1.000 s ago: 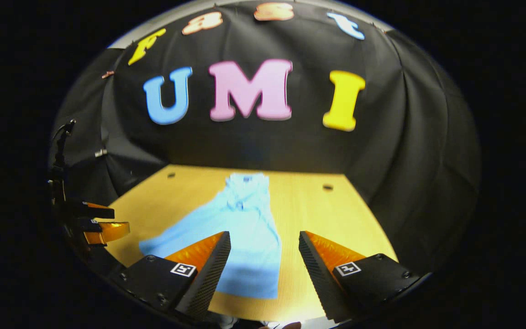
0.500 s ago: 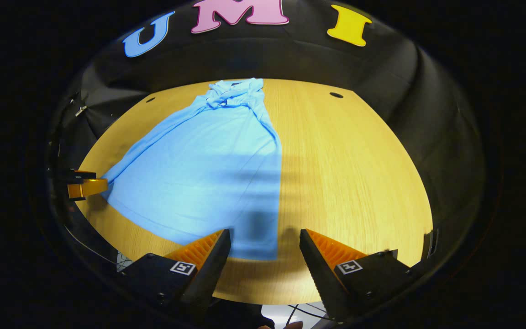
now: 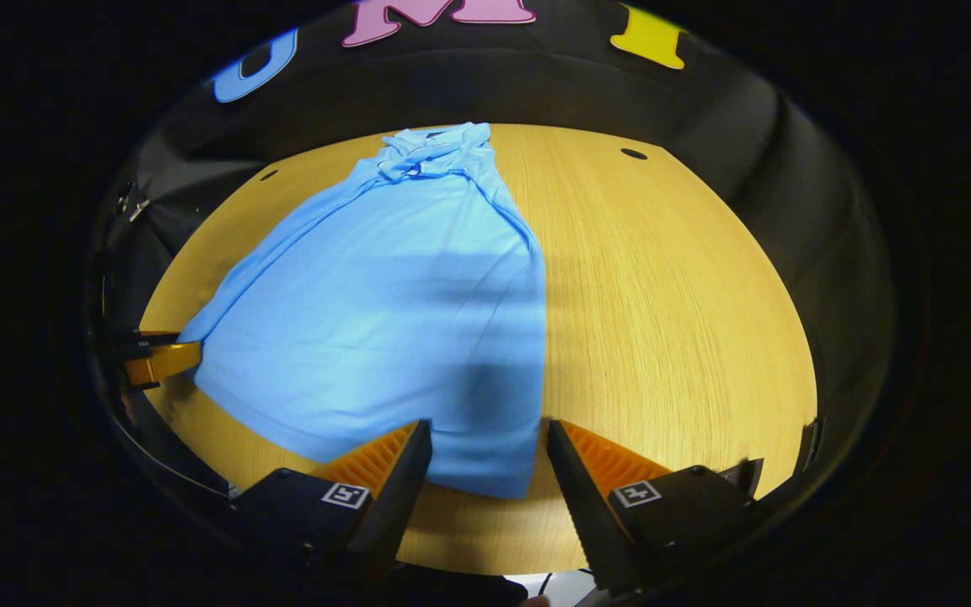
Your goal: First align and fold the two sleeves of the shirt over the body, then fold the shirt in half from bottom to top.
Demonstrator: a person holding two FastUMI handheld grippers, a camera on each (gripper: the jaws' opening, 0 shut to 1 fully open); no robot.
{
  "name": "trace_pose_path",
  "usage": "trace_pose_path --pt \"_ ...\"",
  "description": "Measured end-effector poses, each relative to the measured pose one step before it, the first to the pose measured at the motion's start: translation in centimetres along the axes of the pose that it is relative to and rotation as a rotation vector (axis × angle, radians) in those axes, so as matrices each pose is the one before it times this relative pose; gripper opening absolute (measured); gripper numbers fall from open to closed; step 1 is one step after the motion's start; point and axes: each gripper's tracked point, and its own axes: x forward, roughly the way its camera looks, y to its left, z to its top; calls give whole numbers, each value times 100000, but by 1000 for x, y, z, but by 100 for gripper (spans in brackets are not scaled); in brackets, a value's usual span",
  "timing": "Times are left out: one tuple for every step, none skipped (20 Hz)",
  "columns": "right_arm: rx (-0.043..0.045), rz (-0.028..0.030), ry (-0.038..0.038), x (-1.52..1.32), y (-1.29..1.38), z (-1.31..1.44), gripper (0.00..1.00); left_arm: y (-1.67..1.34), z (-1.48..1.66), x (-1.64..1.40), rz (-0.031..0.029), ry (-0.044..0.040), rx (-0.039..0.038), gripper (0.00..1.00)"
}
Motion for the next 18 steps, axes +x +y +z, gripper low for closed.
trace_pose_path --pt "-152 390 -995 275 202 363 81 -348 212 -15 -684 -508 32 51" --pt "-565 1057 -372 119 406 1 77 -106 -46 177 -4 -98 -287 34" --pt "-164 901 -258 72 310 156 62 -185 303 150 -37 -632 -392 27" --pt "-362 1011 -801 -72 374 21 47 -173 25 47 676 -494 -216 16" --pt "291 641 -11 248 356 116 30 -39 63 116 537 40 103 10" --pt "823 -238 -575 -32 163 50 25 -9 -137 -219 414 -367 325 7" --pt "234 390 -447 172 124 -62 11 15 -54 -98 49 123 112 7" --pt "20 460 -250 -294 23 169 9 -73 203 82 -537 -383 -238 7" --pt "965 864 -260 215 24 -40 5 -93 102 7 -865 -249 -850 7" --pt "1840 490 -318 -48 -153 117 5 -76 43 -90 -1042 9 -1549 6" --pt "1911 121 -778 -112 -269 263 5 -42 508 -116 -892 -1115 -1734 6" --pt "1491 359 -1696 -175 -229 574 5 131 893 -190 145 -2091 -1062 6" --pt "1330 280 -1740 -220 -174 761 5 -123 1217 -310 -618 -2490 -804 6" --pt "1191 686 -2603 -306 -23 1252 5 -246 1560 -314 -453 -3109 -426 6" --pt "831 464 -3394 -120 -91 1527 5 -254 1821 -224 -679 -3246 -221 6" --pt "858 454 -3523 -107 -88 1852 5 -187 1877 -195 -285 -2906 -593 6" --pt "726 448 -3414 97 9 1880 5 -277 2202 -22 -639 -3322 -889 6" --pt "848 475 -3266 288 -88 2071 5 -282 1580 209 -529 -2155 -897 6"
